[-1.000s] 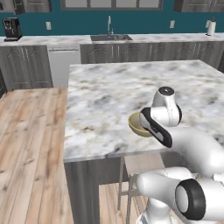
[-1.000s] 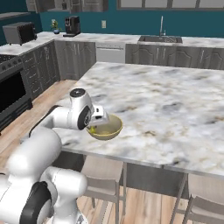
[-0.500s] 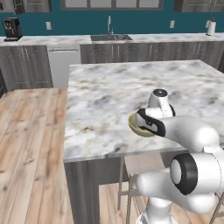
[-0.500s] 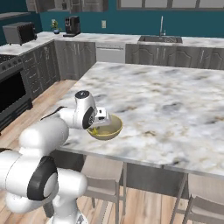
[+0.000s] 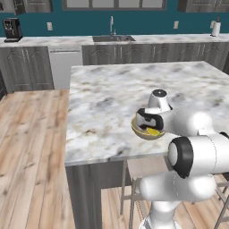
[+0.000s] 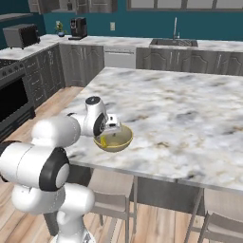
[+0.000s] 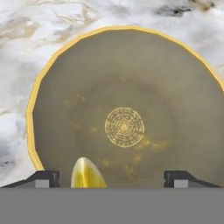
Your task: There is a bowl on the dining counter. Grab a lemon wedge from the fridge and place it in the bowl. Then get the liquor bottle and glass cup from the cabinet and place them next to the bowl.
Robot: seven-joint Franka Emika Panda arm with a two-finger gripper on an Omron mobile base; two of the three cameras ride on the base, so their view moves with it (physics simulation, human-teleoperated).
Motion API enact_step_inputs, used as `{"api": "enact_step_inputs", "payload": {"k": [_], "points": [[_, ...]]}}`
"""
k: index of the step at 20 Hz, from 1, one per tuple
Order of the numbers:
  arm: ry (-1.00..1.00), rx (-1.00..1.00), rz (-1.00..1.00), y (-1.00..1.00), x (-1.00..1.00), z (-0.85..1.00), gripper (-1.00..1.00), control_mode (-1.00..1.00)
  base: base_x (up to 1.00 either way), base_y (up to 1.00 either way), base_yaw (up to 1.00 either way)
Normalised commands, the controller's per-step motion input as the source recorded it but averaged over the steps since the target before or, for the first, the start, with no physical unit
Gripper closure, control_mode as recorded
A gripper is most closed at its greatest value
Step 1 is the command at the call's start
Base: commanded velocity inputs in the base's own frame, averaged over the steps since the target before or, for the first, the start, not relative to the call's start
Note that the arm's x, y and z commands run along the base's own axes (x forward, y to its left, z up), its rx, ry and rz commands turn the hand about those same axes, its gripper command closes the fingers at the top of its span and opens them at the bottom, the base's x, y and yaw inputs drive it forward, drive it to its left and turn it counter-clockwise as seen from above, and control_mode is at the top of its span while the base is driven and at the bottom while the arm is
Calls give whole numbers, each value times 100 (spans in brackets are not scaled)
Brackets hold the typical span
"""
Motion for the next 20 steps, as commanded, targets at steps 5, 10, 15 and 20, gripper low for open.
{"api": "enact_step_inputs", "payload": {"k": [5, 10, 15, 20], "points": [[0, 0, 0, 0, 32, -16, -100, -100, 0, 0, 0], [0, 0, 0, -1, 28, -23, -100, -100, 0, 0, 0], [-3, 0, 0, -11, 23, -16, -100, -100, 0, 0, 0], [-9, 0, 0, -10, 29, 0, -100, -100, 0, 0, 0]]}}
